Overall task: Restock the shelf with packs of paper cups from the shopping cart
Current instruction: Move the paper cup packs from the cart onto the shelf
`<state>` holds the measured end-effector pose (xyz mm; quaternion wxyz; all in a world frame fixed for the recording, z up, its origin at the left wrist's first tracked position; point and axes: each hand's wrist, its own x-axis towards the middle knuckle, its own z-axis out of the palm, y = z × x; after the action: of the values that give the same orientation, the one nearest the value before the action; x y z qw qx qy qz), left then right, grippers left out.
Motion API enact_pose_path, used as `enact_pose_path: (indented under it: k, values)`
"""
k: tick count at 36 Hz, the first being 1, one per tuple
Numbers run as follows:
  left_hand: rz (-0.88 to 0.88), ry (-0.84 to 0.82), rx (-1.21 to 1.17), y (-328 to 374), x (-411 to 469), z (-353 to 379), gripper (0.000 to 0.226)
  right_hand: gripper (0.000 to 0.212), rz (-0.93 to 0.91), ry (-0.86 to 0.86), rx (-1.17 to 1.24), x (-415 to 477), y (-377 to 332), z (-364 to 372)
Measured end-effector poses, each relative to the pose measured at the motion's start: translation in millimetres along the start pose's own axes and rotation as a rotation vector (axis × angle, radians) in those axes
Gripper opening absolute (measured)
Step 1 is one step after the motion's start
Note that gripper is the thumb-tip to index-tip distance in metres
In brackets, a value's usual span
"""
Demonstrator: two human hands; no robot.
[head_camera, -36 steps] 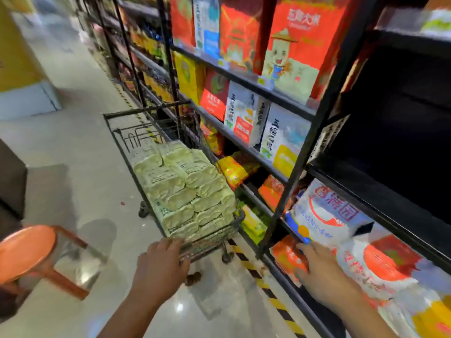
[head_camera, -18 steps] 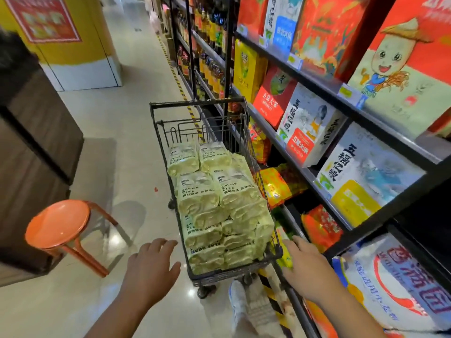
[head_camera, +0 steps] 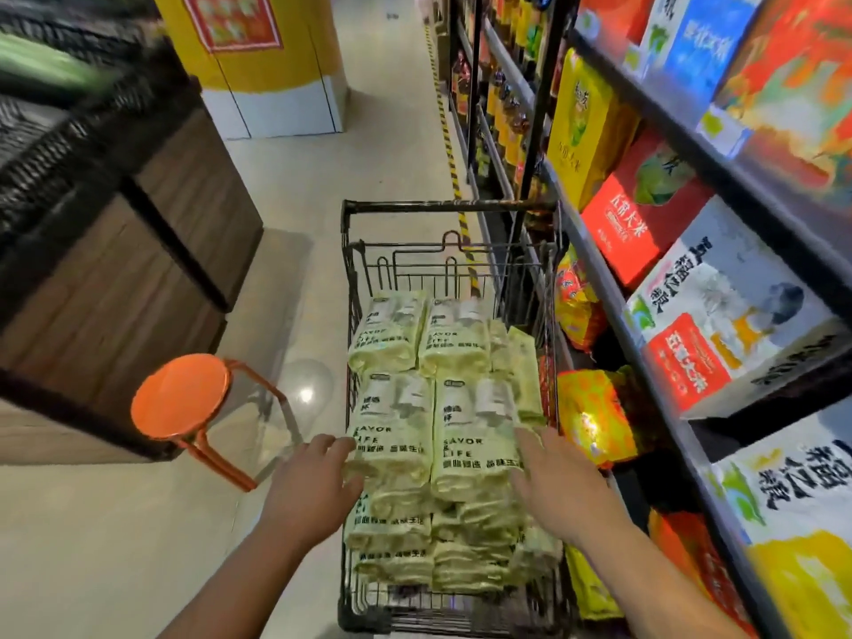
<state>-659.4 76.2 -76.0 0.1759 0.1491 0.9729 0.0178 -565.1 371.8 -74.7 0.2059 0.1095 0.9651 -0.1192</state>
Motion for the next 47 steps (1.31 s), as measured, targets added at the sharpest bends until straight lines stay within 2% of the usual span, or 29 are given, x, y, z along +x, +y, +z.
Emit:
enact_pose_path:
  k: [3,9,13,15,18,20,22,24,27,29,31,32,33,35,36,37,40,44,45,47]
  values:
    - [-0.035,-0.024,-0.019,7.9,22.5,1.1,0.051,0.055,-0.014,-0.027,0.061,23.2,3.4,7.9]
    - [-0.116,-0.149,-0.143,15.4,66.4,8.2,0.047,0.067,0.060,-0.114,0.279,50.4,-1.3,25.0]
    - [-0.233,-0.177,-0.432,16.2,85.0,18.7,0.049,0.079,0.141,-0.125,0.428,59.9,-5.4,27.9]
    - [-0.336,-0.202,-0.653,16.2,91.8,21.8,0.056,0.087,0.174,-0.151,0.489,66.8,-4.8,29.9]
    - [-0.559,-0.299,-1.064,11.1,95.8,31.3,0.075,0.097,0.238,-0.206,0.618,78.1,-1.2,32.1]
    - [-0.650,-0.367,-1.189,7.6,95.6,36.5,0.093,0.106,0.271,-0.246,0.709,85.0,1.8,29.6]
    - [-0.603,-0.427,-1.189,5.2,95.4,39.3,0.097,0.114,0.304,-0.284,0.745,91.4,3.7,27.2]
    - [-0.515,-0.437,-1.153,4.3,93.6,35.0,0.078,0.114,0.330,-0.293,0.769,93.7,3.1,24.5]
    - [-0.445,-0.446,-1.136,-1.0,89.8,28.2,0.076,0.115,0.387,-0.235,0.834,91.6,0.5,21.6]
    - [-0.389,-0.441,-1.132,-7.7,82.6,25.9,0.070,0.125,0.435,-0.212,0.888,84.9,-1.1,19.7]
    - [-0.346,-0.412,-1.143,-13.6,71.9,23.2,0.077,0.136,0.478,-0.197,0.946,76.7,-1.7,24.0]
    - [-0.334,-0.400,-1.155,-19.2,66.1,25.2,0.081,0.134,0.500,-0.217,0.966,70.3,-2.0,25.8]
    - [-0.316,-0.384,-1.177,-22.1,58.9,23.9,0.082,0.122,0.512,-0.224,1.003,63.6,-1.7,28.5]
    - [-0.277,-0.392,-1.230,-32.5,49.6,25.3,0.084,0.083,0.549,-0.242,1.118,43.1,-4.9,29.6]
    - [-0.261,-0.402,-1.258,-36.9,44.9,24.8,0.088,0.072,0.545,-0.258,1.175,32.3,-6.4,32.9]
    - [-0.245,-0.412,-1.273,-40.7,40.1,23.6,0.091,0.070,0.554,-0.260,1.215,20.8,-9.8,34.1]
    - [-0.135,-0.395,-1.280,-49.5,26.4,14.1,0.097,0.073,0.554,-0.240,1.301,-9.3,-22.1,41.9]
    - [0.013,-0.364,-1.231,-57.4,14.1,3.6,0.077,0.115,0.554,-0.126,1.392,-35.5,-20.7,91.9]
    - [0.045,-0.358,-1.220,-59.7,13.1,3.1,0.077,0.117,0.554,-0.092,1.421,-45.5,-23.7,99.2]
    - [0.109,-0.380,-1.202,-64.4,11.1,0.9,0.082,0.103,0.542,-0.025,1.482,-74.2,-52.6,84.9]
